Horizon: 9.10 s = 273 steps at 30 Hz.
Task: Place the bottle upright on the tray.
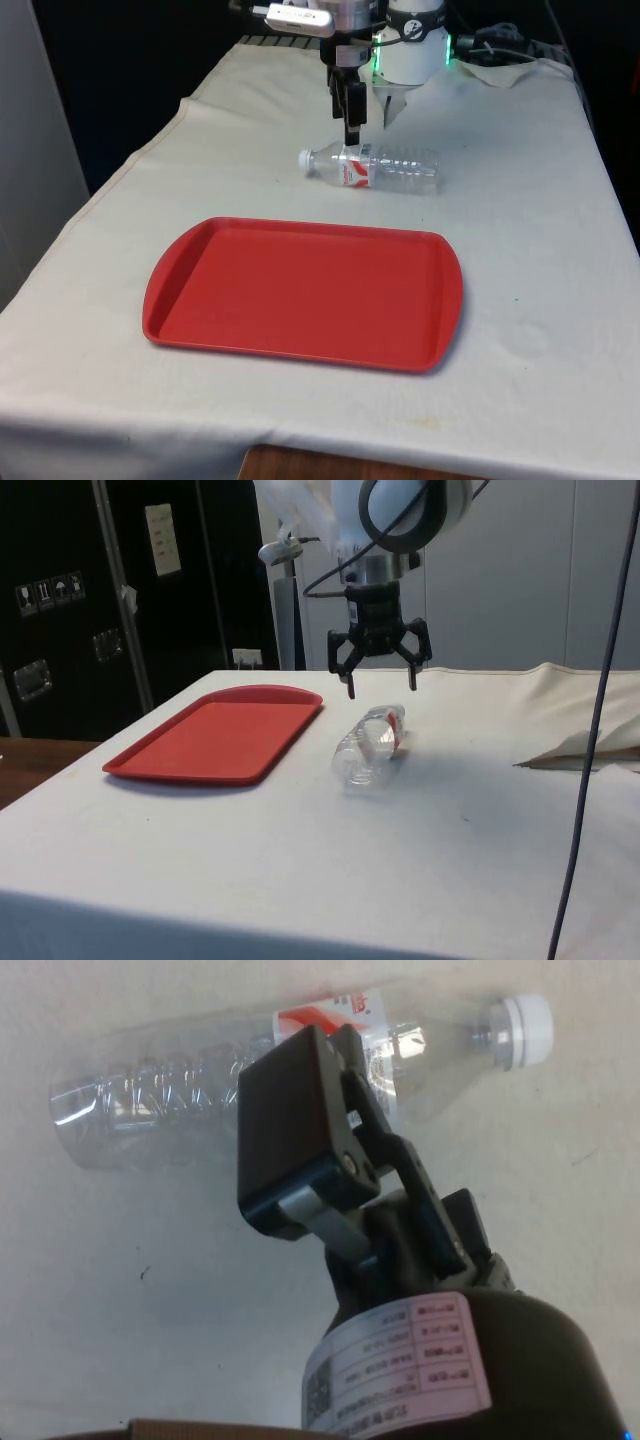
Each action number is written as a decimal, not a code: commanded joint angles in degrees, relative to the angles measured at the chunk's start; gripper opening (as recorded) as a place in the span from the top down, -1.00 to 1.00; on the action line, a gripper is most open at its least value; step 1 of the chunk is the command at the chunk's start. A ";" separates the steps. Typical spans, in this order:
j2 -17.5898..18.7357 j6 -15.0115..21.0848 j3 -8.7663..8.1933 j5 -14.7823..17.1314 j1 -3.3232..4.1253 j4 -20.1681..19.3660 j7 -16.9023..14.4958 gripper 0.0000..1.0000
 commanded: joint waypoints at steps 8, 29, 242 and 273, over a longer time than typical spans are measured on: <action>0.17 0.00 -0.06 0.23 0.00 0.00 3.55 -1.00; 0.46 -0.11 -0.06 0.34 0.06 0.06 10.03 -1.00; 10.26 -6.30 0.06 48.47 -0.29 4.35 -20.68 -1.00; 12.95 -16.56 -3.09 57.70 -1.72 7.39 -27.62 -1.00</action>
